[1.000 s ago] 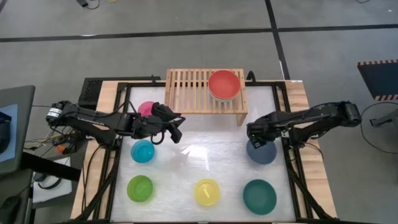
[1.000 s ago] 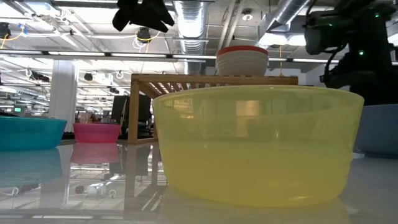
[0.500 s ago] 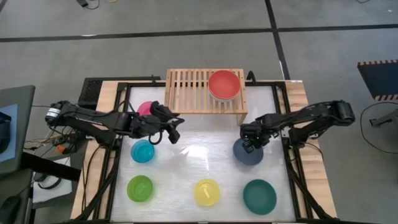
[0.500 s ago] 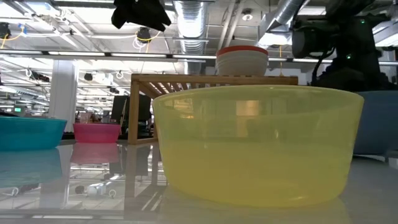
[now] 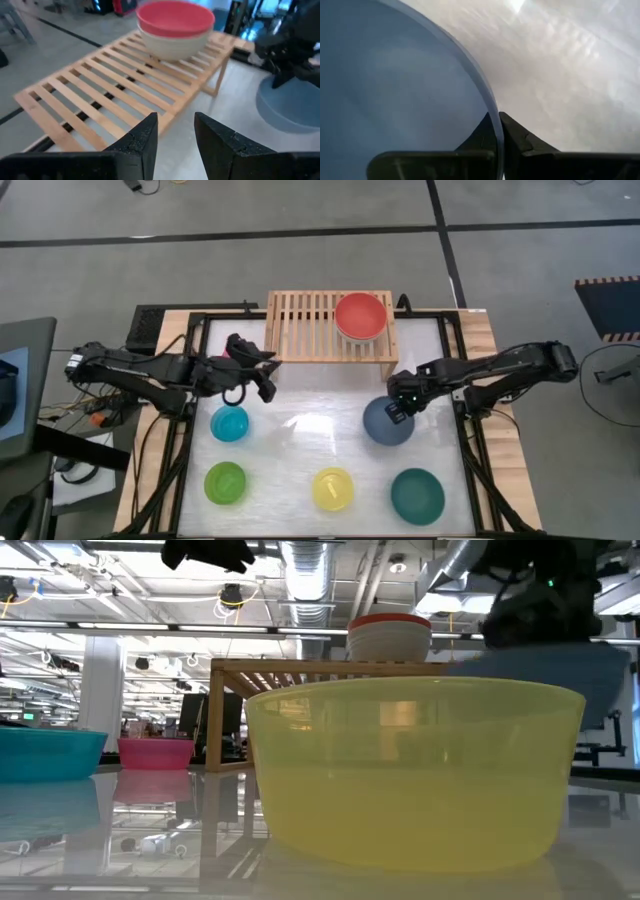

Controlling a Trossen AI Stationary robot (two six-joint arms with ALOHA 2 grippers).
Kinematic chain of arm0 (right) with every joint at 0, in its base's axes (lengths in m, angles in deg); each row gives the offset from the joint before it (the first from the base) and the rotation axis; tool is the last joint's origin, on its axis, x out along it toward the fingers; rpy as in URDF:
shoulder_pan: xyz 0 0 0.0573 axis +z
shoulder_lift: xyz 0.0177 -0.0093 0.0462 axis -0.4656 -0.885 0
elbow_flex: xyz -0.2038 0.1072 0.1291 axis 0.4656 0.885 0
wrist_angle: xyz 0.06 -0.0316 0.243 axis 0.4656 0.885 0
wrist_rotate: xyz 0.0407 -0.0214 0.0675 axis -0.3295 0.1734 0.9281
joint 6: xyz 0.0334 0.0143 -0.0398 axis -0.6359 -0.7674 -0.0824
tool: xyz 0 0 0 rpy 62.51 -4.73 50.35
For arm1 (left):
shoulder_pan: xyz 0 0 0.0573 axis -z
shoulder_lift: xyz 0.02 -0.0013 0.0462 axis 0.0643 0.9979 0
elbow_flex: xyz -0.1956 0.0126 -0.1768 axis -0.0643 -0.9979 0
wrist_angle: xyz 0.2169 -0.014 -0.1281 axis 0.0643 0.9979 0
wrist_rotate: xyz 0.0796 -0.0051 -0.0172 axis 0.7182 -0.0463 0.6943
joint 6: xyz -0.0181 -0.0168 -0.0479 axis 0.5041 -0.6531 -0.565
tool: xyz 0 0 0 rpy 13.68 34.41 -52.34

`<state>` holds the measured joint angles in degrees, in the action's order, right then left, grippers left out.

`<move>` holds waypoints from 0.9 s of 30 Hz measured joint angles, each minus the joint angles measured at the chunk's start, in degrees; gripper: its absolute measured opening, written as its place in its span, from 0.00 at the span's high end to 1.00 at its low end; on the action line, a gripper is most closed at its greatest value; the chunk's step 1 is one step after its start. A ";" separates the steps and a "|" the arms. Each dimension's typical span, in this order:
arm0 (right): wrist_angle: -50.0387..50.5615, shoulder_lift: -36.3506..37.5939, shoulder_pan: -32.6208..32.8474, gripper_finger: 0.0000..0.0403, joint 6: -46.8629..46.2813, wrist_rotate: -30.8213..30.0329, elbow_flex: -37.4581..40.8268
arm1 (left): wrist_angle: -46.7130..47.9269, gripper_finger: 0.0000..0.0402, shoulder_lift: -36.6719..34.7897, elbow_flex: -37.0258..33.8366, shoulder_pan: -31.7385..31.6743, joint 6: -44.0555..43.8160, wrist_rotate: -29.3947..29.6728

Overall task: Place and stack bowls onto a shelf
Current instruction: Stack the large blue bowl on the stack bowls on the shelf

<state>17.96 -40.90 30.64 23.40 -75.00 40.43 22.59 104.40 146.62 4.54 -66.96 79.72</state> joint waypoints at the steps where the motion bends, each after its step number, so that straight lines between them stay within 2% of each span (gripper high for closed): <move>1: 0.49 0.16 -0.02 0.94 0.75 -0.28 -1.07 | 0.23 0.72 -0.61 0.00 -0.02 0.02 0.78; 8: 3.76 -0.60 -1.54 0.92 5.97 -1.70 -12.76 | 0.64 0.72 -3.15 0.00 -0.08 0.03 3.52; 16: 6.20 -2.33 -5.68 0.93 15.80 -11.58 -32.57 | 0.65 0.72 -3.16 0.00 -0.08 -0.01 5.49; 20: 7.19 -3.90 -11.57 0.93 22.31 -16.19 -40.14 | 0.62 0.72 -3.15 0.00 -0.08 0.18 5.67; 27: 7.13 -10.09 -24.14 0.93 28.50 -16.51 -49.75 | 0.66 0.72 -3.13 0.00 -0.13 0.88 5.92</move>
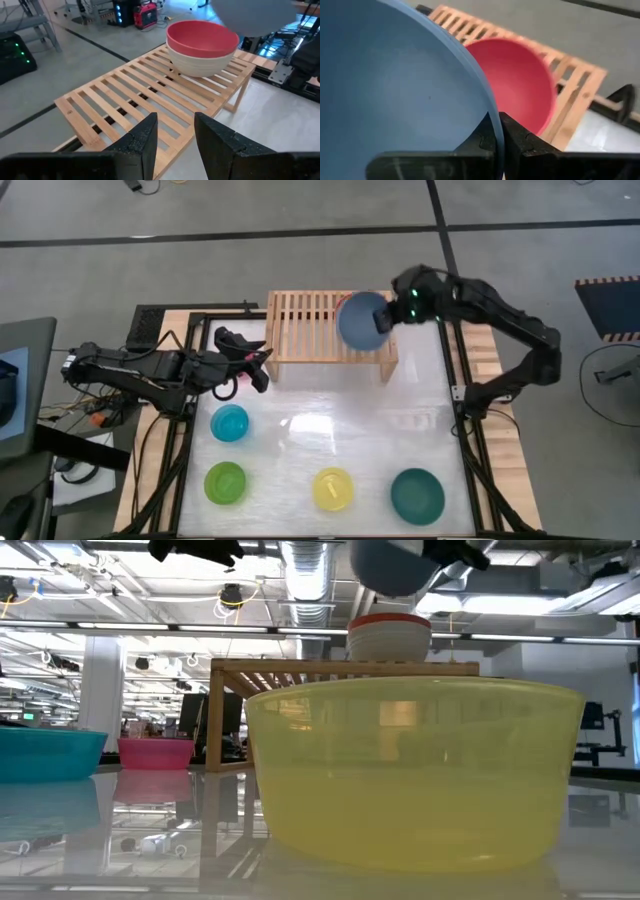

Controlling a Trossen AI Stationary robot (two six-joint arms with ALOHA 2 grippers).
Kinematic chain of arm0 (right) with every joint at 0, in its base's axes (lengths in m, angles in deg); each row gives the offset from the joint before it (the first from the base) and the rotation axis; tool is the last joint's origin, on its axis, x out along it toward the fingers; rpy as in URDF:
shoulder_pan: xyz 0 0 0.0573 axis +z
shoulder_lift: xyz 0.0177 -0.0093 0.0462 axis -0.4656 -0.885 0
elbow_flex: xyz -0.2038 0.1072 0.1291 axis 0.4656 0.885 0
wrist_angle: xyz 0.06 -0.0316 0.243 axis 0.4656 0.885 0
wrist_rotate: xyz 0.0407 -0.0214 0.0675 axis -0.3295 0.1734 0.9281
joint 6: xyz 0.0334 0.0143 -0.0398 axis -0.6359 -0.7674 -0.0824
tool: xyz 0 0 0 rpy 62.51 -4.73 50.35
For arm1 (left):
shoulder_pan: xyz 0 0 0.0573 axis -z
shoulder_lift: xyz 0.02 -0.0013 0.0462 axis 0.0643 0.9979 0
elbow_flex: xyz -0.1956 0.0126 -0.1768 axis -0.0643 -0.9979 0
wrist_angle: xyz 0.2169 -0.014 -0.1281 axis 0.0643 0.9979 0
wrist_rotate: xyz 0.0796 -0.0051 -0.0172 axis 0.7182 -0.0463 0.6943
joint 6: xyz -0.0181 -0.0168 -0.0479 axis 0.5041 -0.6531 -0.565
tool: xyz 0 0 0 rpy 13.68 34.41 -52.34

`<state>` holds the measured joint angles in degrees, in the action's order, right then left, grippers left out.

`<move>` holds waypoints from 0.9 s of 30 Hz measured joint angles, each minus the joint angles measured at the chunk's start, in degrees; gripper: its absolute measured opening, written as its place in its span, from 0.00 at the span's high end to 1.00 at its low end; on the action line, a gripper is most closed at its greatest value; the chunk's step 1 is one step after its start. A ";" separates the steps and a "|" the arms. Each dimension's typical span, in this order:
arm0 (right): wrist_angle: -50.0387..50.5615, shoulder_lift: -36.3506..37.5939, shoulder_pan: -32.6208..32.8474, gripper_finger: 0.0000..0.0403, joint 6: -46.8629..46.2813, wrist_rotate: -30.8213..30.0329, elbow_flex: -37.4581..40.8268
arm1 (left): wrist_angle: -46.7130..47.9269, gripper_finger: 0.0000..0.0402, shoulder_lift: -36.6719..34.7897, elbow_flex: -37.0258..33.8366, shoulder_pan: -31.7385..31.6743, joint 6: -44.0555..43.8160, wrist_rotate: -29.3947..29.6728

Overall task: Place and stack bowls onto a shelf
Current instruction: Stack the large blue bowl on the stack bowls on the shelf

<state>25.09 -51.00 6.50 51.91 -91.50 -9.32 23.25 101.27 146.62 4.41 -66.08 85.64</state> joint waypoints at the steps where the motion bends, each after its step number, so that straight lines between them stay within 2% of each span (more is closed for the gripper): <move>1: 0.33 -1.02 -1.22 0.93 0.69 0.10 -0.87 | -0.02 0.72 0.00 0.00 0.00 0.00 -0.04; 13: 4.91 -8.28 -8.92 0.92 4.77 1.11 -2.81 | 2.00 0.72 0.00 -0.02 1.34 -2.07 -1.06; 27: 4.49 -10.12 -13.48 0.91 4.42 7.85 -2.79 | 4.22 0.72 0.00 -0.03 1.60 -3.26 -1.07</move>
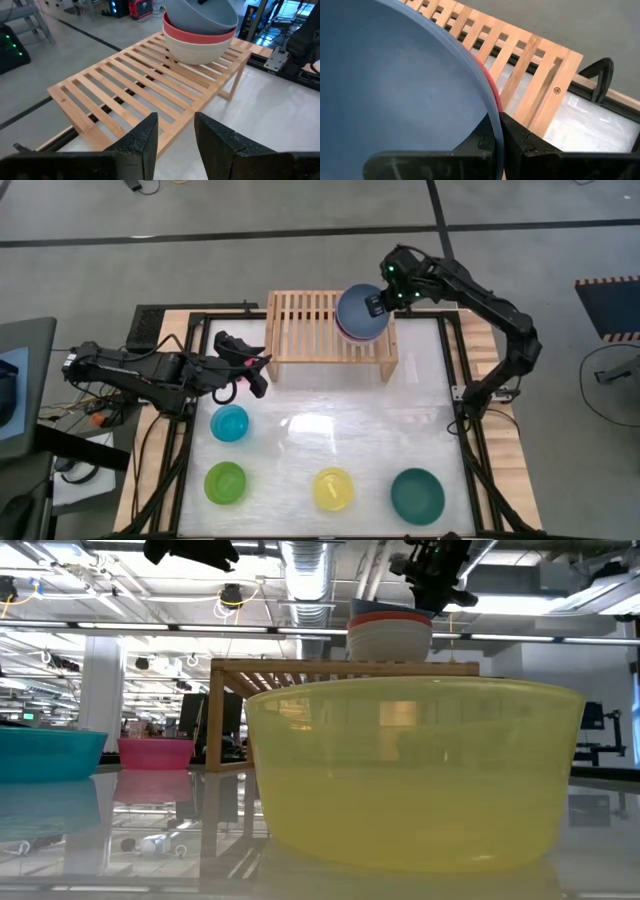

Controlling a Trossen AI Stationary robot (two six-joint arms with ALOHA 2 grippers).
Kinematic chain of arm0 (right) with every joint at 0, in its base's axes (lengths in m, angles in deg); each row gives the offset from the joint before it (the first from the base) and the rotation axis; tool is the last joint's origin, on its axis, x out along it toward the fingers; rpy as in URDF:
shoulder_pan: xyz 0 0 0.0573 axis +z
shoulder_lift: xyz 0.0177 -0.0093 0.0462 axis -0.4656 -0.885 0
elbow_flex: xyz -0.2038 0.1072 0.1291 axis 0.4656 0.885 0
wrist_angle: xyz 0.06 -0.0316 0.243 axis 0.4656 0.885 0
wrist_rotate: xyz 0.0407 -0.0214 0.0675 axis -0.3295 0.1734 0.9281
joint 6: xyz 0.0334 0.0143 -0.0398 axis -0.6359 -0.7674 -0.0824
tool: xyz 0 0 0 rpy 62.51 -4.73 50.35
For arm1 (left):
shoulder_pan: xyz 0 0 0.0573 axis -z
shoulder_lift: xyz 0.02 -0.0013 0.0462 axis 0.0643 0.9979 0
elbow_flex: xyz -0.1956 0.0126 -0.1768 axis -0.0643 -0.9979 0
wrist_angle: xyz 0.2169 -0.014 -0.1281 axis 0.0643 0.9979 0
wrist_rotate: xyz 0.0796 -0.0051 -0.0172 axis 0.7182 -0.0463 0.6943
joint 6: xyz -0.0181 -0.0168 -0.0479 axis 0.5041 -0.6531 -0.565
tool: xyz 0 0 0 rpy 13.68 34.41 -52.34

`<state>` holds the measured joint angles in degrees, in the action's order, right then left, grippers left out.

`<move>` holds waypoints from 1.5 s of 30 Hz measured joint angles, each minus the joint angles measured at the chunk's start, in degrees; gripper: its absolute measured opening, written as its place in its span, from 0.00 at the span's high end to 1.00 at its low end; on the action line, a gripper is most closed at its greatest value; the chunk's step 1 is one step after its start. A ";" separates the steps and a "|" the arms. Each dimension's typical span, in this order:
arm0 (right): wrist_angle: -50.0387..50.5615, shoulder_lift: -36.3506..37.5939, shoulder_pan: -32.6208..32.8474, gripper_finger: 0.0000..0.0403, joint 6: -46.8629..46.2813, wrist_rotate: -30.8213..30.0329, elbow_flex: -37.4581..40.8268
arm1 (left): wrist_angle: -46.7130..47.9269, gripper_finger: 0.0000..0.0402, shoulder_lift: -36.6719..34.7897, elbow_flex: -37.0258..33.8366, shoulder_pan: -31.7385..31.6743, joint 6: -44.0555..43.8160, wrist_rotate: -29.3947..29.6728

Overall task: Place and stack bowls onto a shelf
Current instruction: Stack the large blue bowl on the stack bowls on the shelf

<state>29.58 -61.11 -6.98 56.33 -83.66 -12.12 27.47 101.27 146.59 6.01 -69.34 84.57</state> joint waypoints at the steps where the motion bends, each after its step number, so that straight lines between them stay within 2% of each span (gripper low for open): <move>1: 0.01 0.00 -0.35 0.91 -0.43 0.22 0.00 | 0.17 0.72 0.00 0.00 0.01 0.00 0.00; 5: 0.38 0.02 -1.70 0.90 -0.82 1.74 0.00 | 0.15 0.72 0.00 -0.01 -0.01 -0.01 0.14; 9: 0.40 0.00 -3.03 0.84 0.47 4.98 0.00 | 0.05 0.72 0.00 -0.01 -0.05 -0.50 0.72; 23: -1.64 0.27 -2.52 0.64 2.43 5.12 0.00 | -2.18 0.72 0.00 -0.01 -1.49 -0.63 1.07; 34: -14.18 4.70 -2.29 0.69 2.64 5.06 0.00 | -2.18 0.72 0.02 -0.01 -1.49 -0.03 0.66; 45: -11.52 -1.20 -1.78 0.76 4.28 4.89 0.07 | -2.16 0.72 0.02 -0.01 -1.62 1.29 0.66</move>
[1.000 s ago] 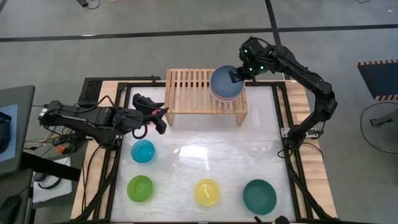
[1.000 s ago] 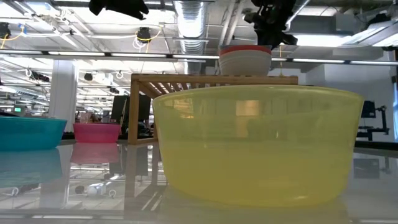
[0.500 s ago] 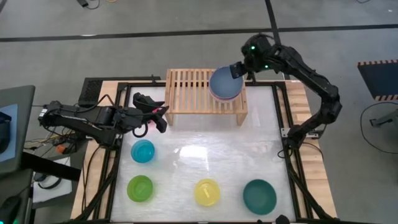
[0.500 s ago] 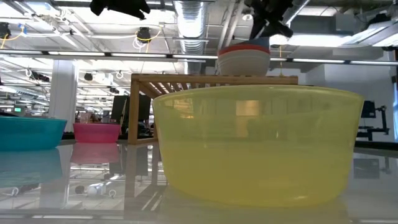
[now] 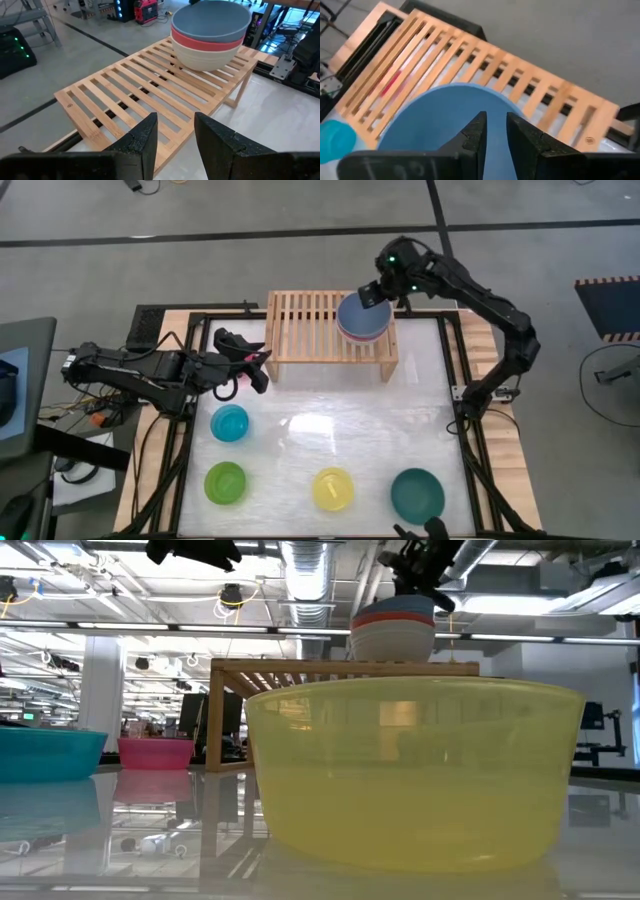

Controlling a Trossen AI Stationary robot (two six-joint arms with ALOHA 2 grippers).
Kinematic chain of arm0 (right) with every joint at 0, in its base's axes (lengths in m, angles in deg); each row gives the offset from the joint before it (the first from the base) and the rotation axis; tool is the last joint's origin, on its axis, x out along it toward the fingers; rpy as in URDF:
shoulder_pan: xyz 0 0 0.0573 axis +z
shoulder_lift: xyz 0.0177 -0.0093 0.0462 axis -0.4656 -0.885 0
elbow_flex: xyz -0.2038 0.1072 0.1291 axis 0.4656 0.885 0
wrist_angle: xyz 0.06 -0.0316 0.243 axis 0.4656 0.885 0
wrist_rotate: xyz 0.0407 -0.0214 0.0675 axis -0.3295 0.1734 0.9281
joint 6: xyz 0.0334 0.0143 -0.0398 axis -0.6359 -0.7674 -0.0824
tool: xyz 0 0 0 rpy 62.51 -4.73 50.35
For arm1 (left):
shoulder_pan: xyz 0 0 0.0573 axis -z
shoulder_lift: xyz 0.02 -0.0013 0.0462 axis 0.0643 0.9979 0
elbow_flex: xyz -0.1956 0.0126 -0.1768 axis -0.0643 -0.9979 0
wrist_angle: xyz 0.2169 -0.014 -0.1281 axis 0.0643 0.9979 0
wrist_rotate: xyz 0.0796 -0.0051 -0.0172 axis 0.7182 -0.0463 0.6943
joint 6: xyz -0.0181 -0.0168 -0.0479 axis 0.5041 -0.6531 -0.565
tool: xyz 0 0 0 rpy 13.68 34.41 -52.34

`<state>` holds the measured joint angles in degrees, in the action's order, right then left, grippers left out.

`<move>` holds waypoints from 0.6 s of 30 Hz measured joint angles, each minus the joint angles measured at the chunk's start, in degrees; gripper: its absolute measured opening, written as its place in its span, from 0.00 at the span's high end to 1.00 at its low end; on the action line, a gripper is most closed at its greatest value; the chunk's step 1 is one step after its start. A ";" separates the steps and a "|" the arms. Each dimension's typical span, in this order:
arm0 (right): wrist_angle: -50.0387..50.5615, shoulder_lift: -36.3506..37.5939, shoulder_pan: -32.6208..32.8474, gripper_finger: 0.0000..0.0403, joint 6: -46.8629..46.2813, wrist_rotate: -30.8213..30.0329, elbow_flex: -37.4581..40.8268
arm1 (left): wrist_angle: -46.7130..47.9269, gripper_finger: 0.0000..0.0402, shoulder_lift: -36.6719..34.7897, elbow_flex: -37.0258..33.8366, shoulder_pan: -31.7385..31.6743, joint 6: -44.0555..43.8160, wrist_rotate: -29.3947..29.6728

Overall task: Place and stack bowls onto a shelf
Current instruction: Stack the large blue bowl on the stack bowls on the shelf, then stack the large dark green bowl on the stack bowls on the shelf

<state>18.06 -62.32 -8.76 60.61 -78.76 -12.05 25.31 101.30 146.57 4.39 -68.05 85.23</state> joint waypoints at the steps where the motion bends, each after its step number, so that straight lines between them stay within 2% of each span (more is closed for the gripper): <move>1: -0.03 -0.59 0.00 0.76 0.00 0.08 0.00 | 0.00 0.72 0.00 0.00 0.00 0.00 0.00; 10: -2.27 -2.00 1.87 0.76 4.01 -1.24 -0.02 | 0.68 0.72 0.00 0.00 0.02 0.02 -0.02; 14: -3.32 0.86 2.72 0.76 4.31 -1.41 -0.03 | 0.66 0.72 0.00 0.00 0.02 0.02 0.00; 18: 0.35 4.83 4.08 0.76 4.62 -1.77 0.03 | 0.07 0.72 0.00 0.00 0.02 0.00 -0.03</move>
<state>18.41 -57.49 -4.68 65.23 -80.53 -12.02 25.38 101.30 146.57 4.41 -68.05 85.19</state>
